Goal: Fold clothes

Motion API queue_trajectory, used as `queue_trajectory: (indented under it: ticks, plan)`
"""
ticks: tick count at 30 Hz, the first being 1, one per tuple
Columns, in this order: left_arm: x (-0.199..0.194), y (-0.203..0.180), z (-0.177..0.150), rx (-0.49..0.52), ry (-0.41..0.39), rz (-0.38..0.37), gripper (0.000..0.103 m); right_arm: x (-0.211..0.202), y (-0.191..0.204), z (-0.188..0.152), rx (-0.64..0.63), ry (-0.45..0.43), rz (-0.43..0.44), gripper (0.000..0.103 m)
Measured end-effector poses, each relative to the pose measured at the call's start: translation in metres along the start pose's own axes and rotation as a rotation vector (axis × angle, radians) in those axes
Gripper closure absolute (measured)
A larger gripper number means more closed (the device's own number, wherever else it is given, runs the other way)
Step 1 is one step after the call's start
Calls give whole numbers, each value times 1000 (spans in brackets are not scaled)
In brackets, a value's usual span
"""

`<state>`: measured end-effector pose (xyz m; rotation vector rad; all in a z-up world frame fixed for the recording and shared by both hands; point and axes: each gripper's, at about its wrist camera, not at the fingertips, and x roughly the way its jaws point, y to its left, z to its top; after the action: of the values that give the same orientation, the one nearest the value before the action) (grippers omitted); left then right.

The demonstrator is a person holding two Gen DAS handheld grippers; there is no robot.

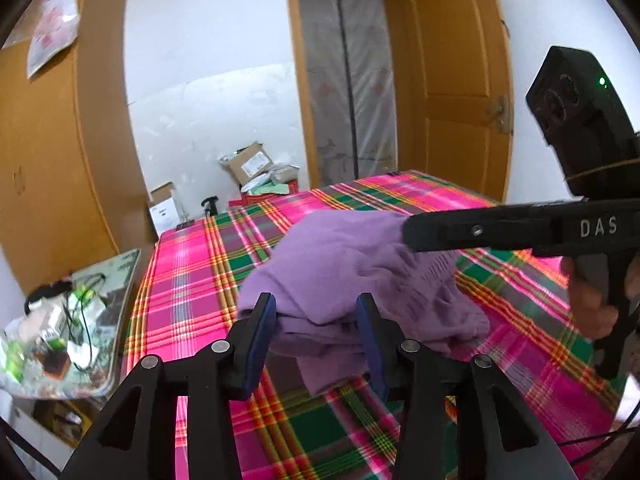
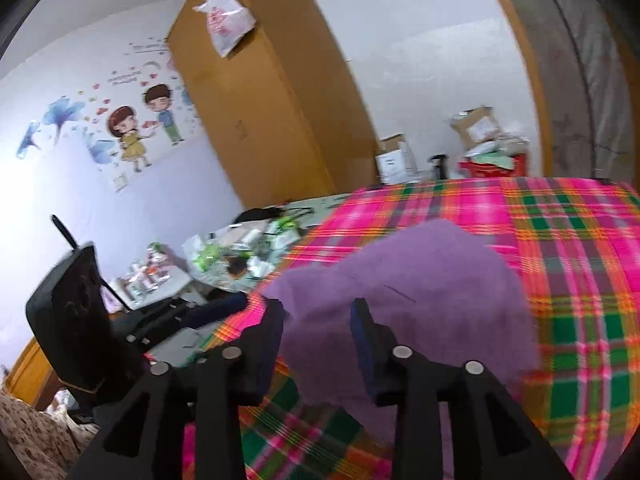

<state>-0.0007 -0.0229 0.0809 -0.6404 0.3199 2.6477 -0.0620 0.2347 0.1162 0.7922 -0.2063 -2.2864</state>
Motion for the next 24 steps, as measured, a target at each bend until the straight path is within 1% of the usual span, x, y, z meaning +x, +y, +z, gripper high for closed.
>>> queue_trajectory:
  ticks: [2,4,6,8,11,13,16,18,19,22,24]
  plan:
    - [2,-12,0,44,5,1,59,-9,-12,-7,20,6,-61,65]
    - [3,-24,0,79,8,-29,59,-16,-28,-17,62,21,-100,65]
    - [5,-30,-1,76,36,-73,59,-21,-43,-27,102,39,-135,65]
    - [7,-32,-4,42,73,-124,59,-23,-52,-35,121,49,-161,65]
    - [10,-30,-6,-12,93,-147,59,-24,-62,-46,136,67,-188,65]
    - [14,-30,-3,-41,102,-174,59,-21,-64,-50,123,80,-211,65]
    - [25,-27,5,-94,108,-193,59,-16,-65,-56,128,97,-199,65]
    - [33,-24,9,-150,123,-222,59,-12,-63,-59,129,107,-190,65]
    - [38,-23,10,-171,136,-234,59,-11,-64,-60,129,113,-191,65]
    - [52,-23,10,-193,186,-229,59,-8,-68,-63,140,129,-202,65]
    - [59,-23,9,-215,210,-242,60,-6,-72,-67,159,139,-206,65]
